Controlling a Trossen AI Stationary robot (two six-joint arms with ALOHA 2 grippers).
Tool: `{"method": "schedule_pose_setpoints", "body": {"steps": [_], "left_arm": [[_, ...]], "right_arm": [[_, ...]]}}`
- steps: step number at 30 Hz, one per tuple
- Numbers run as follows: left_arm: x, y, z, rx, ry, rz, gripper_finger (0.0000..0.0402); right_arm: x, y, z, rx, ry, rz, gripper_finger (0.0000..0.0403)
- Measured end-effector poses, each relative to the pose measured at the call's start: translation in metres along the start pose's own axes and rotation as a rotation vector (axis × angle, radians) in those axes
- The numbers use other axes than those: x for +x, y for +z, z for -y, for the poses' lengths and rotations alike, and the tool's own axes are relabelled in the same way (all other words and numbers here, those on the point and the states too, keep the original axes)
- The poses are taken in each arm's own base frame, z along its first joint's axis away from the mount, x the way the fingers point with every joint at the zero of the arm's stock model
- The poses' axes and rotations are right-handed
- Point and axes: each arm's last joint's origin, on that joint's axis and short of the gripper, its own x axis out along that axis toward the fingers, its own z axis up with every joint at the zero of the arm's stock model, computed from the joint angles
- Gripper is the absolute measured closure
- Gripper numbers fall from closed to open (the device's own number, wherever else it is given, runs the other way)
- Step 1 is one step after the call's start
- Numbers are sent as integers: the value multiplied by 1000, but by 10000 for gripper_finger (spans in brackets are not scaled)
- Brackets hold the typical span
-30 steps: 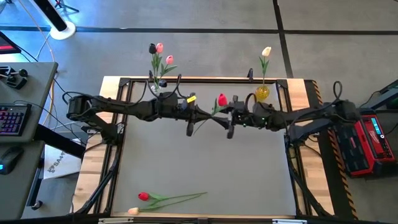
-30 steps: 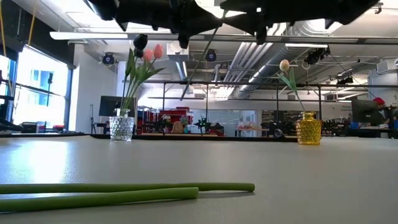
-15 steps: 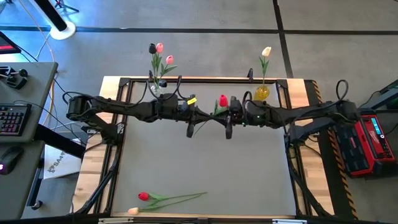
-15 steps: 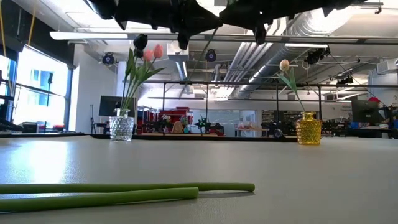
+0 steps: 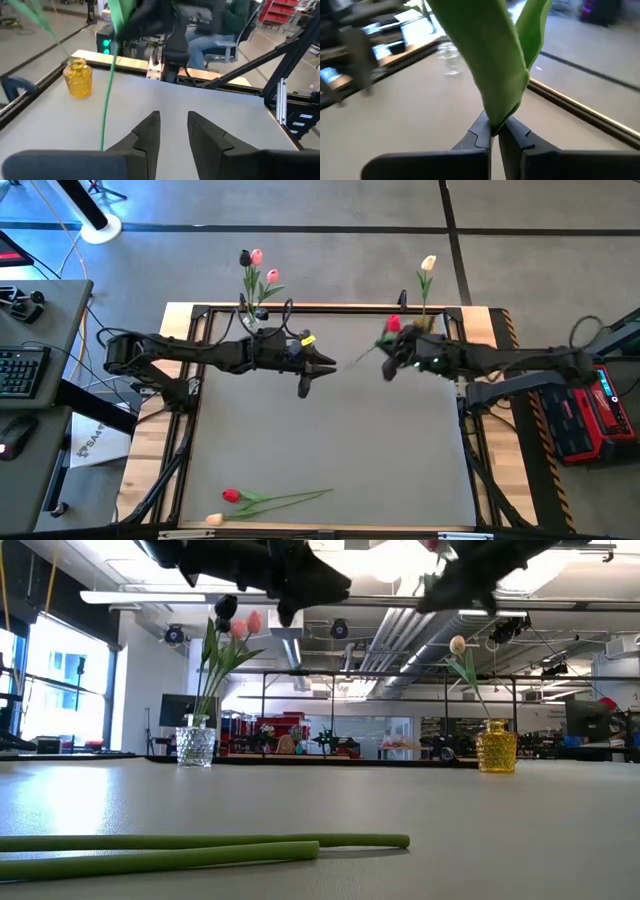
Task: Sort flowers into vase by color
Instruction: Put the top red flower into the yellow vase
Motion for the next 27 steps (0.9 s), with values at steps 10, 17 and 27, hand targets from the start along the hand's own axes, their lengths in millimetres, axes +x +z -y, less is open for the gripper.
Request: {"method": "schedule_pose_setpoints", "body": {"steps": [10,17,27], "left_arm": [[-12,7,-13,-56,47,-4,307],[-15,8,-16,-142,46,-11,307],[-15,4,-15,-187,48,-54,307]], "right_arm": [[-38,5,53,201,-194,-14,402],[-59,27,70,142,-295,-4,402],[-83,49,98,36,-640,-35,403]]}}
